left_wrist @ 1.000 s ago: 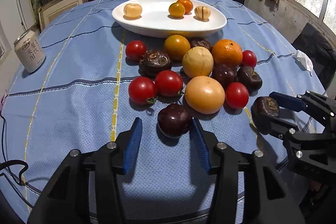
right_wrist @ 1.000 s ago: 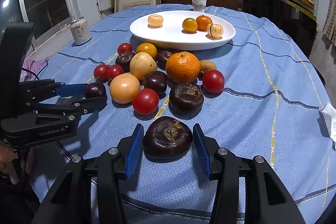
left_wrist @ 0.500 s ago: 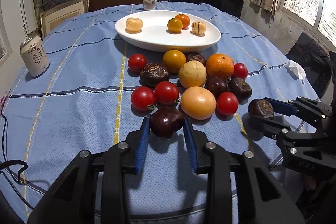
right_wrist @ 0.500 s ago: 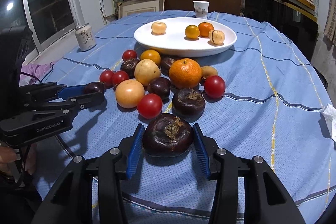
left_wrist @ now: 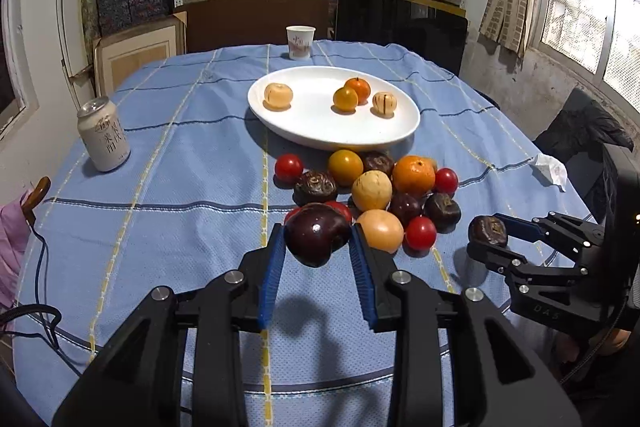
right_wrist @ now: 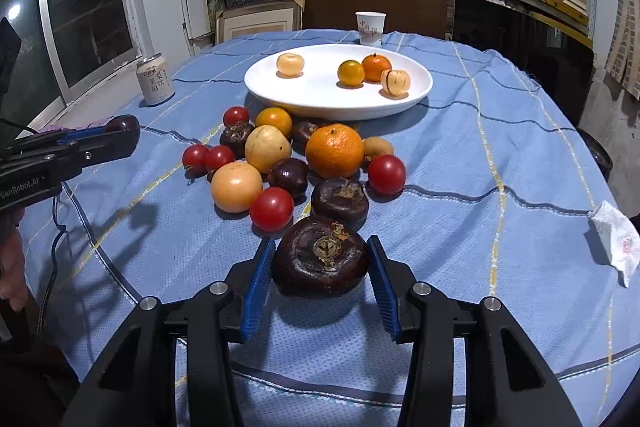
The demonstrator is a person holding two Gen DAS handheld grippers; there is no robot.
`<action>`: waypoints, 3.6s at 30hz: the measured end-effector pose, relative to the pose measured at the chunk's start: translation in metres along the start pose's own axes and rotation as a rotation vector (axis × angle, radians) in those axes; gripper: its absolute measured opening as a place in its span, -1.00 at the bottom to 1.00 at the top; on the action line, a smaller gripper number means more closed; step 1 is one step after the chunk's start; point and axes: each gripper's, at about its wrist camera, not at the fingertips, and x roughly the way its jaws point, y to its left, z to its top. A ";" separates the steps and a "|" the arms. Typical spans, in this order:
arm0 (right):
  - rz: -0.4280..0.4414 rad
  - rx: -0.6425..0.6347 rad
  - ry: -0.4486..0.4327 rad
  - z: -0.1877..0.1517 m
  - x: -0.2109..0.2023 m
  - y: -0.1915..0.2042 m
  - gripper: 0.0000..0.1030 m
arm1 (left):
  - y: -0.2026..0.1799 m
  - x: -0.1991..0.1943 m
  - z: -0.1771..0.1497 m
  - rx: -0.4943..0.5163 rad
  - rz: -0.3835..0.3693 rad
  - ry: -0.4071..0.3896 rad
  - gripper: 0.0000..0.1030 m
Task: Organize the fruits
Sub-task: 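Lift both held fruits and carry them toward the white plate, then lower both fruits onto the white plate and open both tools, then withdraw and grasp another dark purple persimmon with the right tool, then grasp a red tomato with the left tool while the right tool holds the persimmon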
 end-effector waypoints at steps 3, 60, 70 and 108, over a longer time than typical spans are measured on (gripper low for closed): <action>-0.012 -0.017 -0.022 0.008 -0.008 0.000 -0.09 | 0.000 -0.003 0.005 0.004 -0.003 -0.008 -0.38; -0.020 0.007 0.117 0.027 0.050 -0.013 0.03 | 0.000 0.051 0.005 0.036 -0.025 0.139 0.71; -0.006 0.042 0.166 0.032 0.066 -0.014 -0.21 | -0.006 0.063 -0.003 0.054 -0.012 0.182 0.71; 0.077 0.031 0.039 0.013 0.028 -0.015 -0.21 | 0.031 0.117 0.022 -0.003 0.159 0.206 0.76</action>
